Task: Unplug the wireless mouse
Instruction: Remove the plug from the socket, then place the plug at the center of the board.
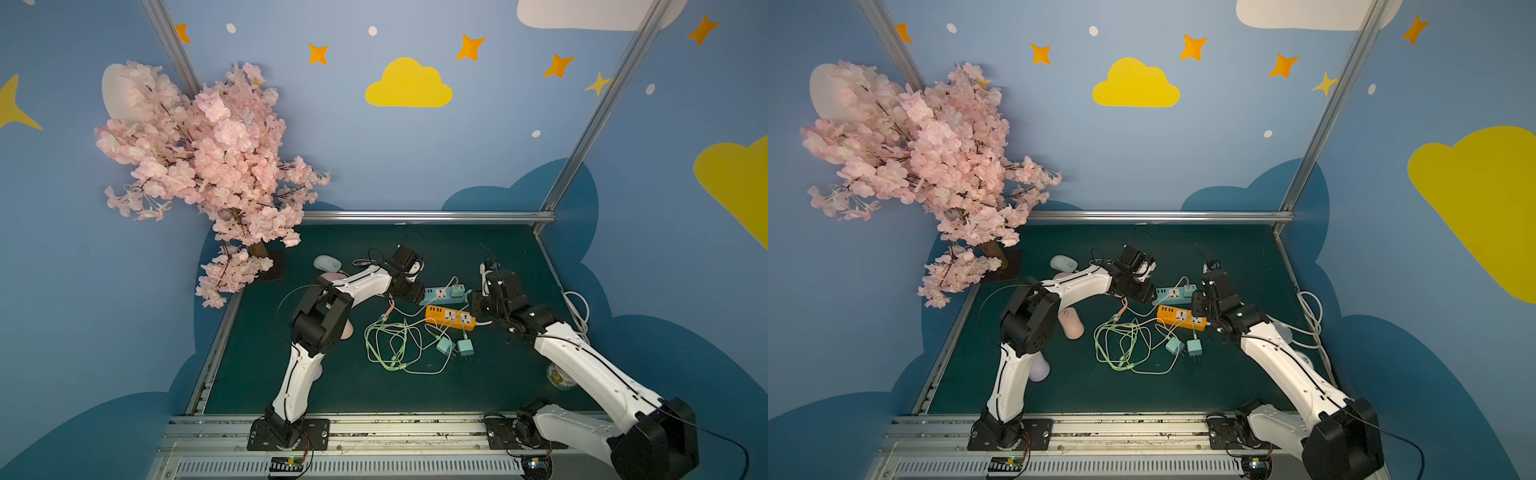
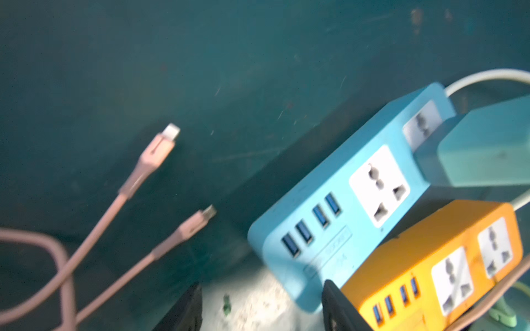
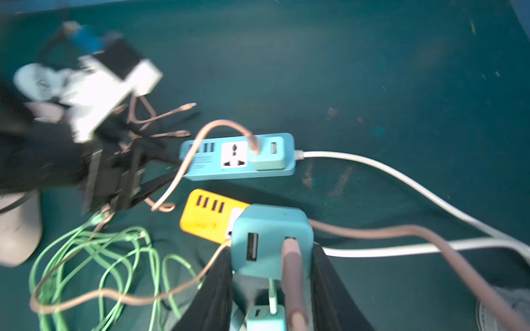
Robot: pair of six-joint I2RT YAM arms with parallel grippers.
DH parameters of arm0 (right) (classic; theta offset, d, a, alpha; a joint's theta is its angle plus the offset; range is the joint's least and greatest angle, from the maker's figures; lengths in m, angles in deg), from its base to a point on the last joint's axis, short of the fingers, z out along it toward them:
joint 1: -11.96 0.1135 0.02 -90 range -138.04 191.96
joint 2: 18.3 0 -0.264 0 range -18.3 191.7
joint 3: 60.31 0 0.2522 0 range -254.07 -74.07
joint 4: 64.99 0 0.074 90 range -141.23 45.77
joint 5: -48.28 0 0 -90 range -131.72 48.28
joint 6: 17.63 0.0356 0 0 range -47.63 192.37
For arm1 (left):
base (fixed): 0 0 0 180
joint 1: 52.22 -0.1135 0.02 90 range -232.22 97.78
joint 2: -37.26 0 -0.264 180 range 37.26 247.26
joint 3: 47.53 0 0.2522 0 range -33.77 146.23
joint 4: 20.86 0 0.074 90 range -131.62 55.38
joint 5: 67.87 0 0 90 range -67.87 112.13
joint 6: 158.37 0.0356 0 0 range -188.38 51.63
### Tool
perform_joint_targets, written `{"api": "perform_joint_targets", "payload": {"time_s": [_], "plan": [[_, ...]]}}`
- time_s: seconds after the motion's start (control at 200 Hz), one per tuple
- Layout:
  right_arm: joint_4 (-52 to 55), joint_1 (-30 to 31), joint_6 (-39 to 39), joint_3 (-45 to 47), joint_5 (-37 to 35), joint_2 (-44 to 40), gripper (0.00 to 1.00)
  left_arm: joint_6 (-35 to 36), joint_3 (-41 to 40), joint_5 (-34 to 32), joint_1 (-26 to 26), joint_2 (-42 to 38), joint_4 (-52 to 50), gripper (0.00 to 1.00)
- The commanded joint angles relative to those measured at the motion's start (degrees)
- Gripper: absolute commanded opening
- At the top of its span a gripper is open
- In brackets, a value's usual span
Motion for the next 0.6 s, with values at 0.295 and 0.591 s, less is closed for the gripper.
{"api": "perform_joint_targets", "payload": {"time_s": [0.295, 0.591], "plan": [[12.25, -3.84, 18.14, -10.71, -11.05, 20.67, 0.0, -6.79, -15.06, -8.67, -0.15, -20.31, 0.22, 0.67], [16.51, -6.65, 18.39, -15.61, -6.74, 29.93, 0.19, -8.78, -19.34, -3.87, -1.37, -32.62, -7.13, 0.7]]}}
